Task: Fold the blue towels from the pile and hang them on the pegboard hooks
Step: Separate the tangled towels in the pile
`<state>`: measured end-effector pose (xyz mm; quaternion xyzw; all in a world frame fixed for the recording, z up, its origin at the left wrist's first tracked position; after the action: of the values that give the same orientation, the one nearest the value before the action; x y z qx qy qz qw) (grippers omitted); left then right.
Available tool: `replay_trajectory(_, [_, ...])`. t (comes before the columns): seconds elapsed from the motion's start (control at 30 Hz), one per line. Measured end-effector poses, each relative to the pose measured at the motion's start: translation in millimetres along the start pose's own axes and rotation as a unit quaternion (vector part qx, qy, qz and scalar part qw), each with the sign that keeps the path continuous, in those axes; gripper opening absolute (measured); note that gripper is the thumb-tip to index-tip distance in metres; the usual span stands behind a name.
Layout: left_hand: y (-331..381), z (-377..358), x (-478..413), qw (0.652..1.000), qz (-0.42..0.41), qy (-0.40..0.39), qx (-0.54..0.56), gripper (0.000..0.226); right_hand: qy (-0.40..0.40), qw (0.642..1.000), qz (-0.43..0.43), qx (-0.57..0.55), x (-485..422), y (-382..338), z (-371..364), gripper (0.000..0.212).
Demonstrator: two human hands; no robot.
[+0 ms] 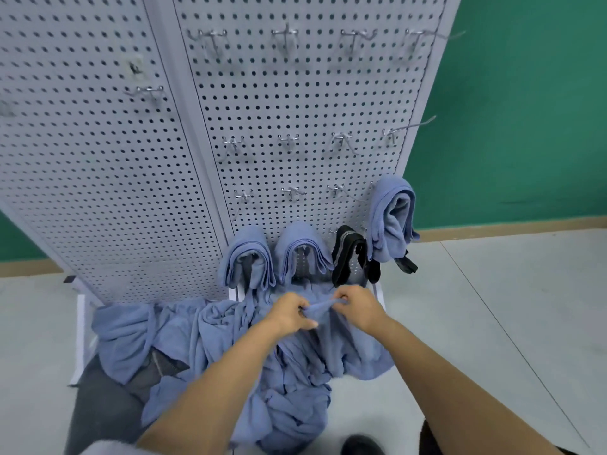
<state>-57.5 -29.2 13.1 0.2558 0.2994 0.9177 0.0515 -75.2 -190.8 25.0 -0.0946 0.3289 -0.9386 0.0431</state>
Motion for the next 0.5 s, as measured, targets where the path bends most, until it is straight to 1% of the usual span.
replay_trajectory(0.03, [7, 8, 12, 1.000, -0.011, 0.015, -0.011, 0.046, 0.006, 1.000, 0.013, -0.006, 7, -10, 10, 0.009])
replay_trajectory(0.1, [23, 25, 36, 0.997, -0.043, 0.056, -0.012, 0.046, 0.026, 0.999, 0.037, -0.007, 21, -31, 30, 0.009])
replay_trajectory(0.2, [46, 54, 71, 0.990, -0.099, 0.094, 0.024, 0.042, 0.053, 0.996, 0.066, -0.002, 42, -62, 62, 0.008])
replay_trajectory(0.27, [60, 74, 95, 0.984, -0.126, 0.112, 0.050, 0.033, 0.066, 0.994, 0.089, 0.006, 55, -82, 82, 0.007])
replay_trajectory(0.37, [80, 103, 129, 0.971, -0.126, 0.112, 0.168, 0.022, 0.091, 0.989, 0.117, 0.024, 71, -111, 115, 0.012])
replay_trajectory(0.43, [94, 124, 146, 0.959, -0.128, 0.134, 0.213, 0.022, 0.109, 0.983, 0.143, 0.029, 81, -132, 136, 0.022])
replay_trajectory(0.5, [107, 144, 163, 0.947, -0.144, 0.148, 0.246, 0.024, 0.134, 0.976, 0.169, 0.019, 91, -155, 158, 0.021])
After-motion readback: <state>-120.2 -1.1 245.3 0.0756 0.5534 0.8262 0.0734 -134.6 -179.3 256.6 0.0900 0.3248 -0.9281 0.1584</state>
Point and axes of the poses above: each hand's wrist, its own x-axis away from the middle knuckle, its own z-axis out of the back of the hand, y = z × x, the point moved 3 cm from there along -x, towards the middle knuckle, and after that the axes turned 8 degrees about z, right-handed, at the moved point
